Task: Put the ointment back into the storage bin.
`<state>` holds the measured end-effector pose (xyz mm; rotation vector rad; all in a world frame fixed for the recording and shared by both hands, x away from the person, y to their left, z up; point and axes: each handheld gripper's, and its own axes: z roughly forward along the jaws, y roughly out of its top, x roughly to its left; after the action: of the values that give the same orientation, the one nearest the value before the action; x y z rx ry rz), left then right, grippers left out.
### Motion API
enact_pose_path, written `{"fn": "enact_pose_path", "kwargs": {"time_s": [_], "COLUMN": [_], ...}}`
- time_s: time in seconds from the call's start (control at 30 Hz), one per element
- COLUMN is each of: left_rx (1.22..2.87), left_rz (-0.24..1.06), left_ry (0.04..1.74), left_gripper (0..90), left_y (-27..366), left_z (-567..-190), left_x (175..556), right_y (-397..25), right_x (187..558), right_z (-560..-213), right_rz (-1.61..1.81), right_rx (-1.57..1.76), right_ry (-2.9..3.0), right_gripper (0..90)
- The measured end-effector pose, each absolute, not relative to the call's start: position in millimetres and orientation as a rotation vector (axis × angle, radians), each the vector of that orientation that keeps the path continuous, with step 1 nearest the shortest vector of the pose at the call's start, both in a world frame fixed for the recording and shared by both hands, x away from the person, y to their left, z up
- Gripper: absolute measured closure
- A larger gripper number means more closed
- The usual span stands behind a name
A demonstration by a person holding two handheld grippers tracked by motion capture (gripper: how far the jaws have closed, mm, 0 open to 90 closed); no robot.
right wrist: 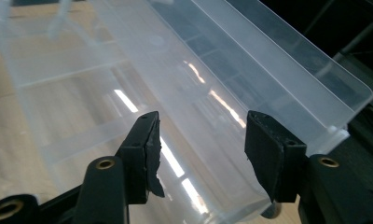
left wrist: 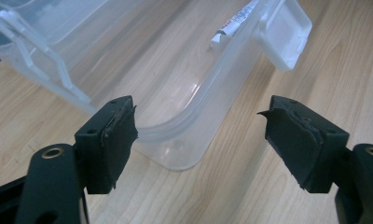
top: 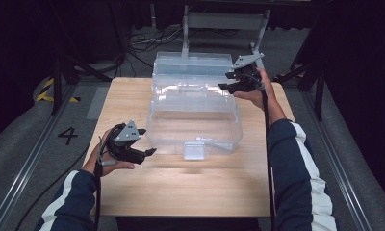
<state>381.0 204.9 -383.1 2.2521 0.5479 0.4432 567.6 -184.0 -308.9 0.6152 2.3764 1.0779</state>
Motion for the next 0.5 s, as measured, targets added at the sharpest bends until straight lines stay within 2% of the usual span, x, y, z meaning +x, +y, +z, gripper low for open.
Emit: {"fn": "enact_pose_path", "kwargs": {"time_s": [0.37,0.5], "left_rx": [2.296,2.323], "left_rz": [0.403,0.383], "left_ry": [0.516,0.507], "left_gripper": [32.7,39.4], "left_y": [182,178], "left_z": [-391,-397], "left_x": [396,403], "right_y": [-179,-177], "right_x": [580,580], "right_z": [-318,-316], "right_rz": [1.052,1.07], "right_rx": [0.627,0.611], "right_ry": [2.431,2.456], "right_gripper": [48.6,56.7]}}
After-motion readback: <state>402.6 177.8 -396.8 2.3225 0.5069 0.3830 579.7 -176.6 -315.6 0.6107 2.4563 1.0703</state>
